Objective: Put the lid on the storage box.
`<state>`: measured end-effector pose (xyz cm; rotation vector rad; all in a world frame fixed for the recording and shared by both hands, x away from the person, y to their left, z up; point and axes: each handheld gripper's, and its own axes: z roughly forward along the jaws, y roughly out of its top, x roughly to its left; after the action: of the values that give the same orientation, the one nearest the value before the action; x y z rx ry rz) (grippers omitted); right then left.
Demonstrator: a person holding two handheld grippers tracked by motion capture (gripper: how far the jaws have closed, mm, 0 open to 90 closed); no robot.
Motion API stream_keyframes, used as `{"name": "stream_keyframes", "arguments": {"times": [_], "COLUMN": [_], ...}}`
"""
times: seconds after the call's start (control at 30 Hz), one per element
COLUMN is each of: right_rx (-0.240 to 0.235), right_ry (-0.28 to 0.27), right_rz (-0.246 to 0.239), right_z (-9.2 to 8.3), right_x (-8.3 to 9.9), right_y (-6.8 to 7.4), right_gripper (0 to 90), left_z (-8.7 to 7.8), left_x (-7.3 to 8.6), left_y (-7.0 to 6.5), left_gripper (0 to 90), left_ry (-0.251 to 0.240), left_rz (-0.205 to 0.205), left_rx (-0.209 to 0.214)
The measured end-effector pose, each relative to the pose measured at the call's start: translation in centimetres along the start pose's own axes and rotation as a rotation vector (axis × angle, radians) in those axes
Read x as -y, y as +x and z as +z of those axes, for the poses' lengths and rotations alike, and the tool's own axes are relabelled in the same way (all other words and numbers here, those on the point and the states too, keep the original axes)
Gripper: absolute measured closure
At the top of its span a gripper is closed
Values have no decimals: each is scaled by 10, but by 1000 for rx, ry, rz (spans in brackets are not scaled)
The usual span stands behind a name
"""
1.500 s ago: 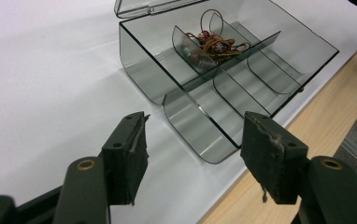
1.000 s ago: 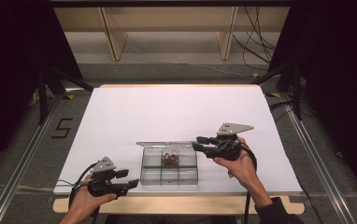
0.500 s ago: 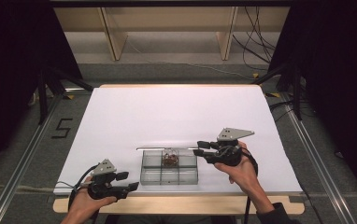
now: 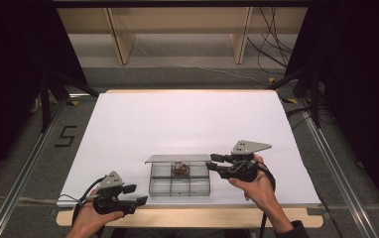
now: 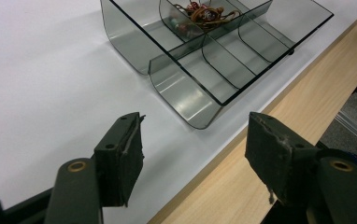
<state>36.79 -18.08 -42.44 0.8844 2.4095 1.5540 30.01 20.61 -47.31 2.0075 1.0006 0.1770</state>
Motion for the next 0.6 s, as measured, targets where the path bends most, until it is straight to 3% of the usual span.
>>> {"name": "stream_keyframes", "arguments": {"times": [0.03,0.1,0.17,0.2,0.27,0.3,0.37,0.4,0.47,0.5,0.53,0.57,0.6], "right_rx": [-4,0,20,1,2,6,8,5,-7,-11,12,12,-3], "right_ry": [-5,0,5,11,11,13,16,27,13,11,27,27,6], "right_rz": [-19,-7,-37,11,-8,-27,-2,21,11,-17,23,23,-10], "right_z": [1,0,-1,-1,-1,-1,-1,-2,-1,0,-3,-3,-1], "right_x": [0,1,2,5,4,5,6,8,8,8,9,9,10], "right_y": [-1,0,0,4,2,2,4,7,5,4,8,8,6], "right_gripper": [634,636,637,639,640,643,646,654,658,660,669,669,675], "left_z": [0,0,0,-1,0,1,1,0,0,0,0,0,0], "left_x": [0,1,1,1,1,2,2,2,2,3,3,3,3], "left_y": [0,0,0,1,0,-2,-2,-2,-2,-3,-3,-3,-3], "left_gripper": [357,357,357,357,357,357,357,357,357,358,357,357,357], "left_ry": [1,4,11,29,24,8,13,18,17,16,15,15,16], "left_rz": [-3,6,5,28,30,6,0,25,22,19,17,17,18], "left_rx": [5,4,-1,5,6,8,6,5,6,6,6,6,6]}}
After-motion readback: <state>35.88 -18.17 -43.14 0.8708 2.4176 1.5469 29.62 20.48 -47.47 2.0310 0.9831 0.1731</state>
